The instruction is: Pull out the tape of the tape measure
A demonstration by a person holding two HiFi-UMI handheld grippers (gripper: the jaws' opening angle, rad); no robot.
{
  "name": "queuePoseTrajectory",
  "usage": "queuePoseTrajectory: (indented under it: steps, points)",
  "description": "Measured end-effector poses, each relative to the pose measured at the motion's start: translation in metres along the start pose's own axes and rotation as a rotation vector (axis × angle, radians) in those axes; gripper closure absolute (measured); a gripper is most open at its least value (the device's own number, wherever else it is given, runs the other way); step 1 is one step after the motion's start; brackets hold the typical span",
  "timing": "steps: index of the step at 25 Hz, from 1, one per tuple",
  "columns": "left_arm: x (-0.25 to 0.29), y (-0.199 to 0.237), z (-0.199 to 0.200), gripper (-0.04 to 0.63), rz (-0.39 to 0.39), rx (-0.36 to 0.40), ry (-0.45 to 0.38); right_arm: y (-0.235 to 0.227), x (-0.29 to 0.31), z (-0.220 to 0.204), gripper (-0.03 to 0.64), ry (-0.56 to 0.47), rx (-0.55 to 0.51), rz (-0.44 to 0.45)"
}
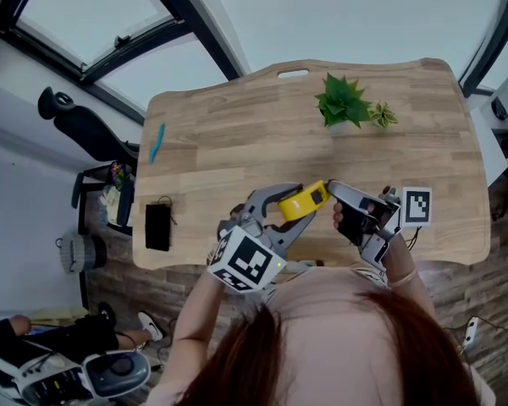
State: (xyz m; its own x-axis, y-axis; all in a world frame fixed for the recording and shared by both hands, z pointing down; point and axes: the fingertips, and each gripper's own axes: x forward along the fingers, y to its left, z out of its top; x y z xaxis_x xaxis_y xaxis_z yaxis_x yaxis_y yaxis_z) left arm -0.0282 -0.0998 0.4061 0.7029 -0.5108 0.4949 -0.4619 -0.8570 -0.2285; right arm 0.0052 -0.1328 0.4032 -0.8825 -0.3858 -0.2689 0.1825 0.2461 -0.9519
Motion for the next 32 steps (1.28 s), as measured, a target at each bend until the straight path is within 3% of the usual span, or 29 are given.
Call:
queuePoseTrajectory:
  steps: [14, 32]
  points:
    - [0.001, 0.002, -0.028, 0.428, -0.003, 0.012, 0.109, -0.007, -0.018, 0.026, 0.568, -0.036, -0.206, -0.168]
    - [0.000, 0.009, -0.047, 0.428, -0.018, 0.009, 0.143, 0.000, -0.042, 0.061, 0.568, -0.156, -0.260, -0.231]
